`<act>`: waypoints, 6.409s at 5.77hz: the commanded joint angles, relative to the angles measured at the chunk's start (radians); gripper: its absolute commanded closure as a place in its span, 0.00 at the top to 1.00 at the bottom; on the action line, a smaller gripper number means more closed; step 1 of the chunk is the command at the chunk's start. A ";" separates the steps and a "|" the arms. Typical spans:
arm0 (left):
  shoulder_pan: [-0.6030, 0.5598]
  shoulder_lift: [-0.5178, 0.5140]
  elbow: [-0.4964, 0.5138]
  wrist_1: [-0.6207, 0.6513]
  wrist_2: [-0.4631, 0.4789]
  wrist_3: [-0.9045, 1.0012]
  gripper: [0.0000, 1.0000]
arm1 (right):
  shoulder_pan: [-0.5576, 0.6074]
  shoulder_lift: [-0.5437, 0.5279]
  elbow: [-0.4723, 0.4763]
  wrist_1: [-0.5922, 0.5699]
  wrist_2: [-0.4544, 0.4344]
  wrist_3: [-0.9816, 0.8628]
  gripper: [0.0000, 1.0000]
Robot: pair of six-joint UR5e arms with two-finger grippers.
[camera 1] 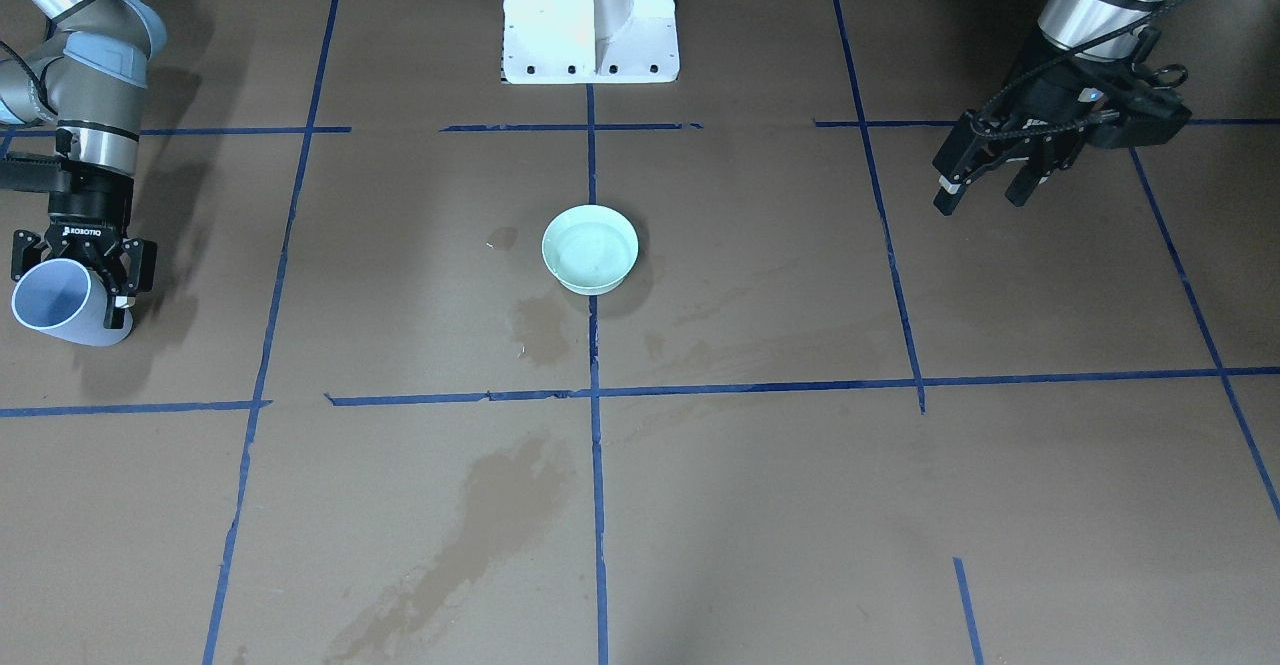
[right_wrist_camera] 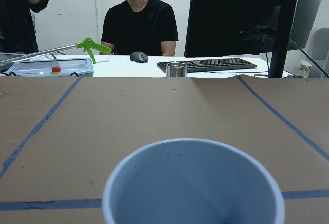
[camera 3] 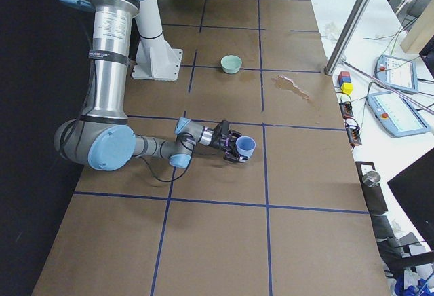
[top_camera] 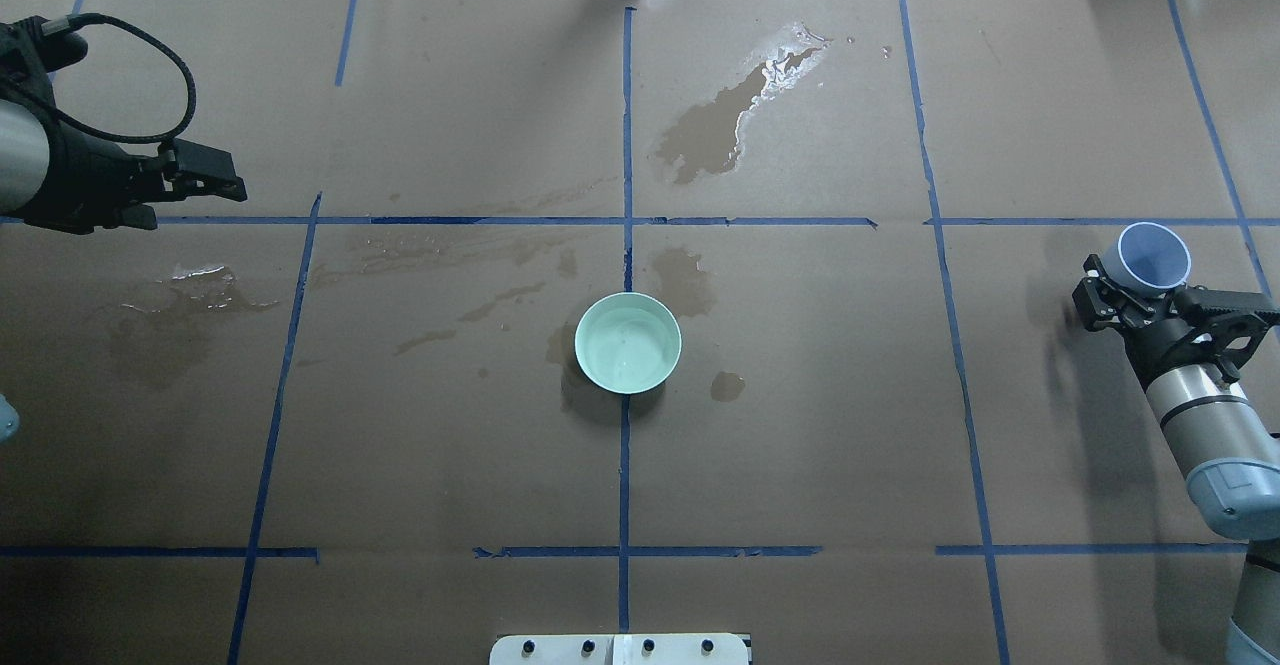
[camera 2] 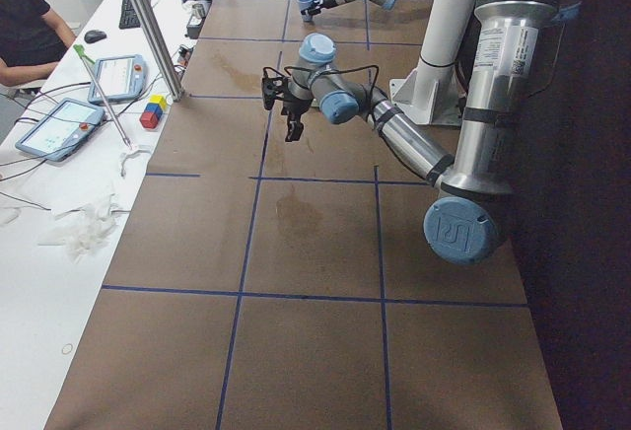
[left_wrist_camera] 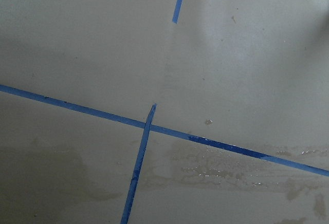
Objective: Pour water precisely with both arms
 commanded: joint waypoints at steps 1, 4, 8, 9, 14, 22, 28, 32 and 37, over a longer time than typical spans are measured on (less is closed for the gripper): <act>0.000 -0.001 -0.002 0.000 0.000 0.000 1.00 | 0.000 -0.008 -0.015 0.070 0.000 -0.004 0.37; -0.002 0.000 -0.010 0.000 0.000 0.000 1.00 | 0.000 -0.008 -0.029 0.075 0.000 -0.017 1.00; -0.003 0.003 -0.013 0.002 -0.002 0.000 1.00 | 0.000 -0.124 0.113 0.077 0.063 -0.023 1.00; -0.003 0.003 -0.013 0.002 -0.002 0.000 1.00 | -0.002 -0.132 0.124 0.077 0.089 -0.023 1.00; 0.005 -0.009 -0.022 0.043 -0.002 -0.002 1.00 | 0.004 -0.232 0.262 0.074 0.176 -0.098 1.00; 0.365 -0.455 0.235 0.276 0.058 -0.150 1.00 | 0.551 -0.171 0.302 -0.050 0.954 -0.484 1.00; 0.411 -0.565 0.507 0.086 0.063 -0.238 1.00 | 1.018 -0.073 0.305 -0.741 1.548 -1.193 1.00; 0.440 -0.610 0.593 0.038 0.063 -0.264 0.42 | 1.064 -0.037 0.362 -1.067 1.574 -1.422 1.00; 0.388 -0.552 0.526 0.043 0.063 -0.241 0.00 | 1.070 -0.037 0.364 -1.123 1.683 -1.414 1.00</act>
